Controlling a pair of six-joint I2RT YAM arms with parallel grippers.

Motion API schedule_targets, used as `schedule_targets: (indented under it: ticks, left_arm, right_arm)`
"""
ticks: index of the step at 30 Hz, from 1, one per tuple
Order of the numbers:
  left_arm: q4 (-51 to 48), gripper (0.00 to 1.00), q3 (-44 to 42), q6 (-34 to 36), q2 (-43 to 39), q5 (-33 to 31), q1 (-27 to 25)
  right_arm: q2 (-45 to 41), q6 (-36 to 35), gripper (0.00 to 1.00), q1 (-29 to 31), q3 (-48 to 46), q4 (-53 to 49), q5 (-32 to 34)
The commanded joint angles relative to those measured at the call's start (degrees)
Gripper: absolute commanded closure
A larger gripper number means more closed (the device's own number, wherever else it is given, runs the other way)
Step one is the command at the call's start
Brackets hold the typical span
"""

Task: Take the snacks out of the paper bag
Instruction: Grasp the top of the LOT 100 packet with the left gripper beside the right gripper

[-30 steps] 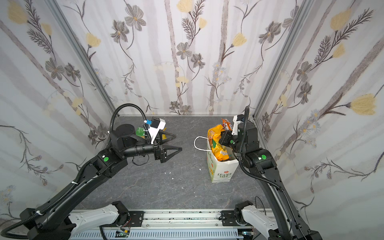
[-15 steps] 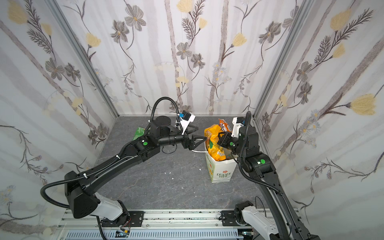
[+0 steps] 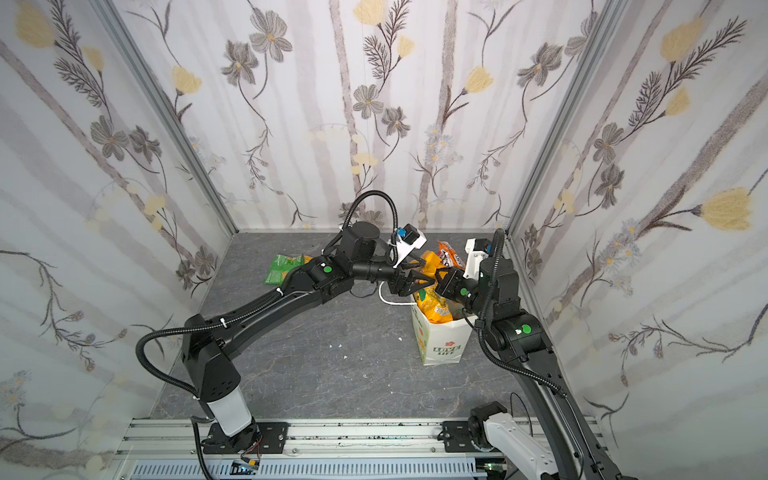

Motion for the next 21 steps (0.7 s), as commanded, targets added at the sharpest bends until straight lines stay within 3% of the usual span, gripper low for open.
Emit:
schedule_targets:
  ticks: [1, 5, 10, 14, 15, 17, 21]
  left_arm:
    - [-4.5, 0.32, 2.1, 3.2, 1.8, -0.5, -0.3]
    - [-7.8, 0.4, 5.0, 5.3, 4.2, -0.7, -0.8]
    - [-9.5, 0.66, 7.1, 6.3, 5.4, -2.9, -1.0]
    - [-9.7, 0.93, 7.3, 6.6, 4.7, -3.6, -1.0]
    - [-9.6, 1.0, 7.2, 6.6, 4.4, -3.5, -1.0]
    - [-9.2, 1.0, 6.9, 6.4, 3.8, -3.8, -1.0]
    - [-7.2, 1.0, 5.4, 6.1, 1.9, -6.1, -1.0]
  right_arm:
    - [-0.2, 0.6, 1.0, 0.0, 0.3, 9.2, -2.2]
    - [0.0, 0.9, 1.0, 0.0, 0.4, 9.6, -2.9]
    - [0.2, 1.2, 1.0, 0.0, 0.3, 9.7, -3.8]
    - [0.1, 1.3, 1.0, 0.0, 0.2, 8.9, -3.8]
    - [0.0, 1.3, 0.93, 0.0, 0.1, 8.8, -3.7]
    - [-0.3, 1.4, 0.73, 0.0, 0.0, 8.4, -3.2]
    - [-1.0, 1.2, 0.58, 0.0, 0.7, 6.6, -0.8]
